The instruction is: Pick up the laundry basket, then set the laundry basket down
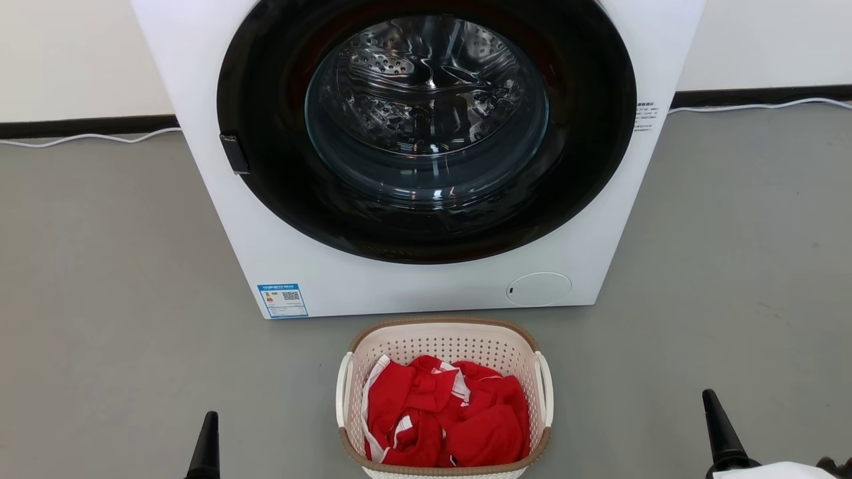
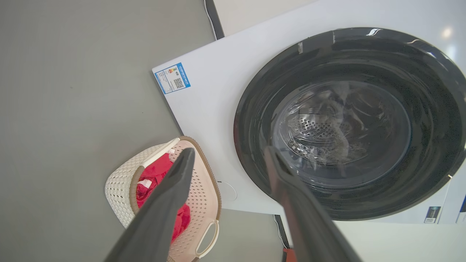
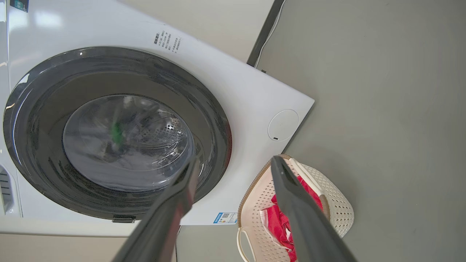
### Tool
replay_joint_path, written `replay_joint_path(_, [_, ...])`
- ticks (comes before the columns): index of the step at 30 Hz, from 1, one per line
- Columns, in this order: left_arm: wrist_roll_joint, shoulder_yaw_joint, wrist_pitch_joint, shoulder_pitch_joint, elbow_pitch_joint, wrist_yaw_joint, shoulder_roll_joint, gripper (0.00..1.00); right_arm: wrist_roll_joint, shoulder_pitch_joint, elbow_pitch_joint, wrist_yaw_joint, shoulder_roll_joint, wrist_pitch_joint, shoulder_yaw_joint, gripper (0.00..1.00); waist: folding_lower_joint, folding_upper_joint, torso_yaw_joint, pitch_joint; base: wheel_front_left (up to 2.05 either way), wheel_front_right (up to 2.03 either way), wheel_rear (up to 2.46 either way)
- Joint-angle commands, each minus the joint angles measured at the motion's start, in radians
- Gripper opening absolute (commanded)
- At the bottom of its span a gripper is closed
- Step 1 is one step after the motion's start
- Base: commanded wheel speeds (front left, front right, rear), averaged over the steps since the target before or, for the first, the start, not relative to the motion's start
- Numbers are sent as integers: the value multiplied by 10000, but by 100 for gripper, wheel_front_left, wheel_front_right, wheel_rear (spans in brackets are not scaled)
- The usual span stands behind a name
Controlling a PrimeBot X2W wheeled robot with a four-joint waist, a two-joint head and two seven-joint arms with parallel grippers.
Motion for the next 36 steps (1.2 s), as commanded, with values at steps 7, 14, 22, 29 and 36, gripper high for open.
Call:
replay_joint_path(7, [808, -56, -265, -129, -357, 152, 151, 100, -1246, -147, -531, 12, -173, -317, 180, 100, -2, -1, -15, -6, 0, 0, 0])
replay_joint_path(14, [1418, -182, -469, -117, -409, 241, 173, 100, -2297, -126, -704, 14, -192, -522, 288, 100, -2, -1, -28, -7, 0, 0, 0])
replay_joint_path(22, [2092, -367, -703, -72, -449, 344, 199, 100, -3395, -89, -800, 16, -215, -757, 409, 100, -2, -1, -51, -25, 0, 0, 0])
replay_joint_path(29, [2723, -497, -906, -34, -508, 436, 221, 100, -4342, -68, -655, 18, -234, -962, 494, 100, -2, -1, -80, -51, 0, 0, 0])
replay_joint_path(36, [3286, -632, -1082, -10, -550, 506, 240, 100, -5113, -58, -663, 20, -251, -1138, 510, 100, -2, -1, -97, -54, 0, 0, 0])
